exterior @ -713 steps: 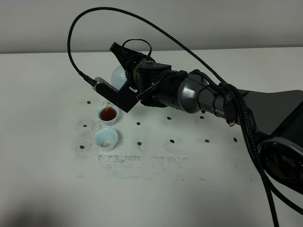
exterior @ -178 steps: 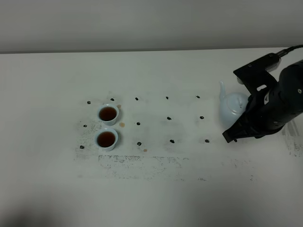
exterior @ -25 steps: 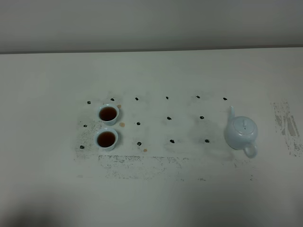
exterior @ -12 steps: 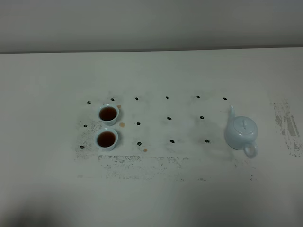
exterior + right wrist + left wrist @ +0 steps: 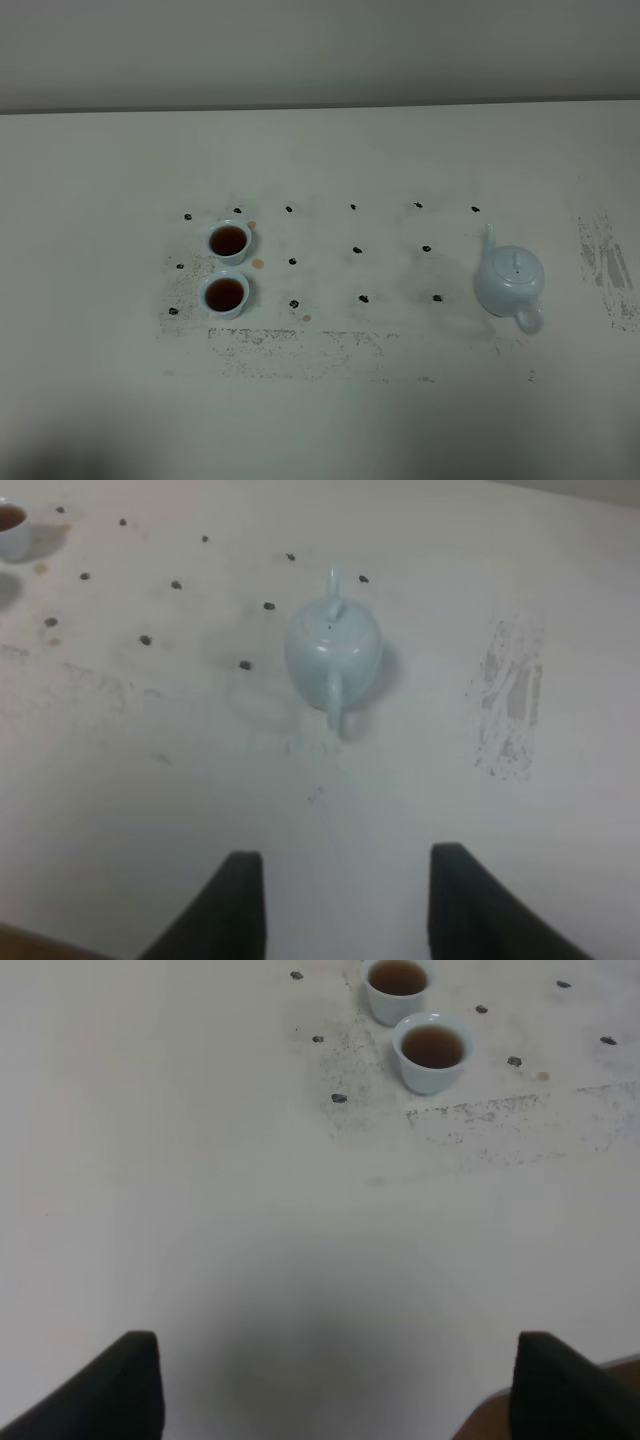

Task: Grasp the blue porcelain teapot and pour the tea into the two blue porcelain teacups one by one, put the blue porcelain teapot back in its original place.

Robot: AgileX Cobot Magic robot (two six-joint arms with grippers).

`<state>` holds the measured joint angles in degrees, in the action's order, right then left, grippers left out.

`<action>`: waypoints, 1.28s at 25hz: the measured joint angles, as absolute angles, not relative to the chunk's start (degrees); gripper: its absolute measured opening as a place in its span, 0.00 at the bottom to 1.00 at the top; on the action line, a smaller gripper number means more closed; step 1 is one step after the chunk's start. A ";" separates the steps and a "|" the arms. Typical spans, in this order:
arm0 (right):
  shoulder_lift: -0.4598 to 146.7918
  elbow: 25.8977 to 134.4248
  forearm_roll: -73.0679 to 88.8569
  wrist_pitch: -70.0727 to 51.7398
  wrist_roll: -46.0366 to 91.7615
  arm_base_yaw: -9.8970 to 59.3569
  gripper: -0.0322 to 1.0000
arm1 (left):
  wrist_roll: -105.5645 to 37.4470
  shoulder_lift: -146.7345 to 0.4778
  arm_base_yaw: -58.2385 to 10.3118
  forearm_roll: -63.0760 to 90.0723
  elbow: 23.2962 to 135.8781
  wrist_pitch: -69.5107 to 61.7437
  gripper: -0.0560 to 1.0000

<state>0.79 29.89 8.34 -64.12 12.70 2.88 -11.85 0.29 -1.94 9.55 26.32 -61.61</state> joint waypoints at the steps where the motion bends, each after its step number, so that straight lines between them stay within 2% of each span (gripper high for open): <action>1: 0.79 29.89 8.34 -64.12 12.70 2.88 0.39 | -11.85 0.29 -1.94 9.55 26.32 -61.61 0.69; 32: 0.79 29.89 8.34 -64.12 12.70 2.88 0.39 | -11.85 0.29 -1.94 9.55 26.32 -61.61 0.69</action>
<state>0.79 29.89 8.34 -64.12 12.70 2.88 -11.85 0.29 -1.94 9.55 26.32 -61.61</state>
